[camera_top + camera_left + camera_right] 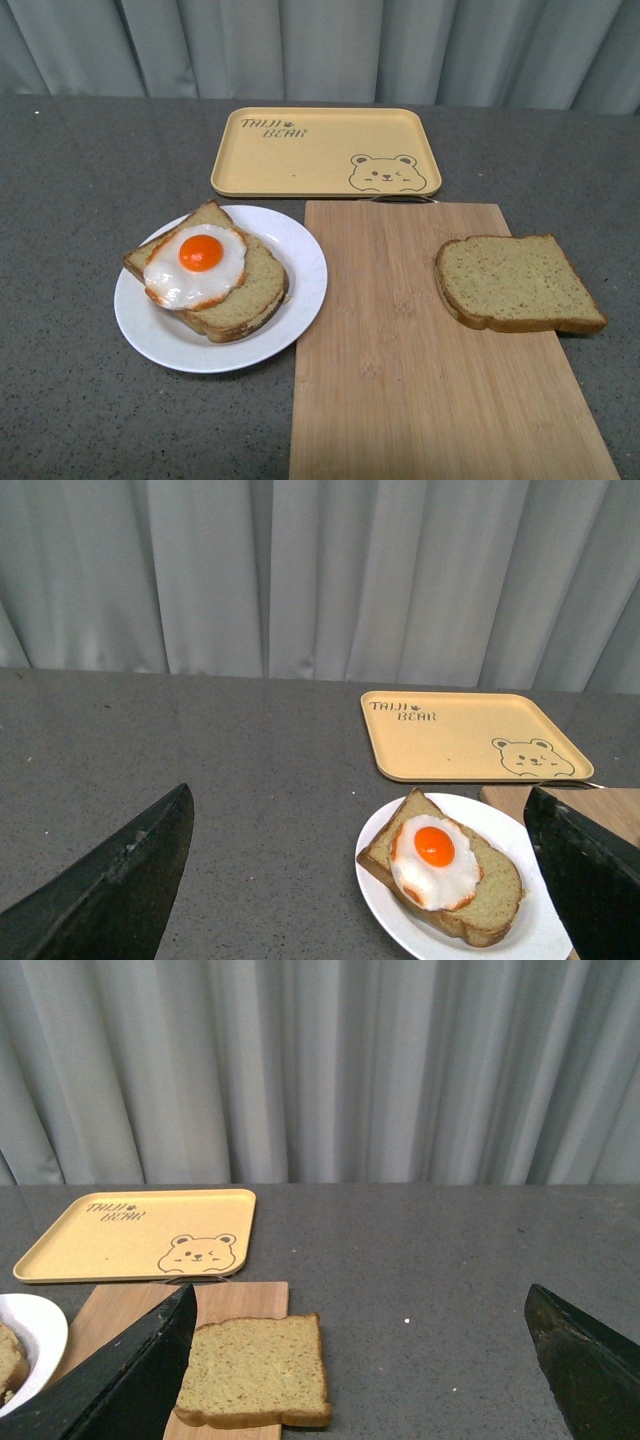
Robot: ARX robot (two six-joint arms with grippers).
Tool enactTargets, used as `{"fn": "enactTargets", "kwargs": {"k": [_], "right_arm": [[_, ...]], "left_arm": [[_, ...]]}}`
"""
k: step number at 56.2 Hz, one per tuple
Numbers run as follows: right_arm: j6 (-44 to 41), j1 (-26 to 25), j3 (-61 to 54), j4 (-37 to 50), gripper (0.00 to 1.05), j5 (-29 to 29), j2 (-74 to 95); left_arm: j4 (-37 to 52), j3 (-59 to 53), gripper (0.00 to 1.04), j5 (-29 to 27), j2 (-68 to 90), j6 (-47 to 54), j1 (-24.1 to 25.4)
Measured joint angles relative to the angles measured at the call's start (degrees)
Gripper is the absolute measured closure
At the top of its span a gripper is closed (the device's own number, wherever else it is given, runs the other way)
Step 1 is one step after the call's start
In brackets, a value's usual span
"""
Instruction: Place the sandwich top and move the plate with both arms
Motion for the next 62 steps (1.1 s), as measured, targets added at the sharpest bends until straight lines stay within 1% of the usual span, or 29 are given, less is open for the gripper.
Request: {"fn": "enactTargets", "kwargs": {"k": [62], "right_arm": [[0.00,0.00,0.00,0.00,0.09,0.02,0.00]], "left_arm": [[0.00,0.00,0.07,0.02,0.00,0.00,0.02]]}}
